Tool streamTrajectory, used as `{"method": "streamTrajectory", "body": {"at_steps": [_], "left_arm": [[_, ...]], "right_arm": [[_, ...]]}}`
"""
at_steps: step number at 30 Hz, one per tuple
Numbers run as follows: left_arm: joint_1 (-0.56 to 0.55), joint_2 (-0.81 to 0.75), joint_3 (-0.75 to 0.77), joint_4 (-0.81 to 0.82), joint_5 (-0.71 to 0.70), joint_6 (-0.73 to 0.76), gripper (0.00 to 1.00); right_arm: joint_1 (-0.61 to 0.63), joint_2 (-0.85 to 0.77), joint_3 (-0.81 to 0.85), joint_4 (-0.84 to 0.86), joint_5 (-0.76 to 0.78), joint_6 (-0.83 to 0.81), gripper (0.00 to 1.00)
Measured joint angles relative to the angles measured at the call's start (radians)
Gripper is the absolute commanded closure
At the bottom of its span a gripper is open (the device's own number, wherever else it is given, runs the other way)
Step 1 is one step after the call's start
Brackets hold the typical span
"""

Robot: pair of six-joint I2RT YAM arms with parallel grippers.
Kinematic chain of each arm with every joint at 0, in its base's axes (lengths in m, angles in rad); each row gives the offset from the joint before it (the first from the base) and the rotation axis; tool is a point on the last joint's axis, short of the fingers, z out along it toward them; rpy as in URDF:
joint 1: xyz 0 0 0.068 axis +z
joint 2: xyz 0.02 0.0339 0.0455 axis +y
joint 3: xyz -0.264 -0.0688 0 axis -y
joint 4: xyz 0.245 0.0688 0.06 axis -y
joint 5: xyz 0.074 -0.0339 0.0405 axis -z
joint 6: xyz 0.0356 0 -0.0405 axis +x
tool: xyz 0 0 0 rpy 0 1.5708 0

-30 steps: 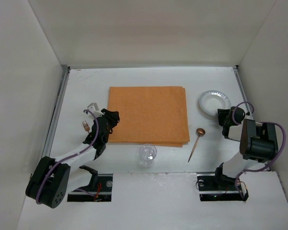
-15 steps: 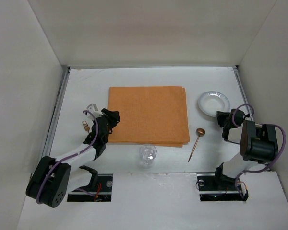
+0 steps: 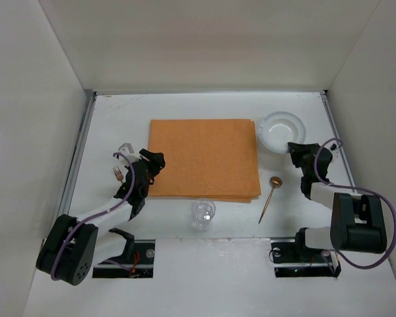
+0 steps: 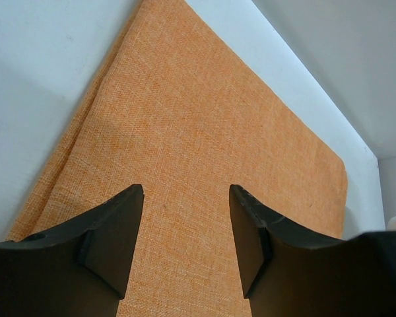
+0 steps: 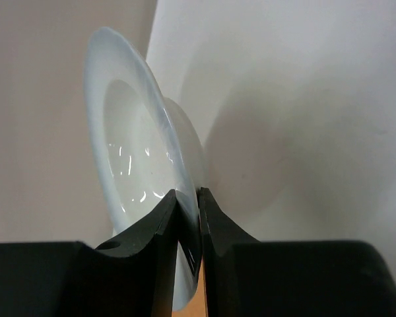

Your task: Set the dinner table for one person

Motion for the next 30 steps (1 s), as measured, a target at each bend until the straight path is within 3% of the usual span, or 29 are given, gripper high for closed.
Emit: {"method": "streamTrajectory", "body": {"at_steps": [6,14,24,26,28,30], "left_arm": [[0.010,0.000,0.000,0.000,0.000,-0.003,0.48],[0.040,-0.002,0.000,-0.028,-0.005,-0.010,0.49],[0.053,-0.002,0.000,-0.077,-0.024,-0.014,0.49],[0.054,-0.002,0.000,-0.082,-0.024,-0.016,0.49],[0.054,-0.002,0.000,-0.085,-0.027,-0.016,0.49],[0.055,-0.002,0.000,-0.085,-0.028,-0.016,0.49]], "right_arm": [[0.244,-0.022,0.090,-0.087,0.000,-0.053,0.90],[0.581,0.154,0.240,-0.115,-0.074,-0.088,0.89],[0.661,0.426,0.391,-0.153,-0.151,-0.102,0.84],[0.660,0.450,0.410,-0.169,-0.155,-0.112,0.79],[0.660,0.454,0.417,-0.179,-0.158,-0.117,0.60],[0.661,0.454,0.424,-0.178,-0.163,-0.122,0.52]]}}
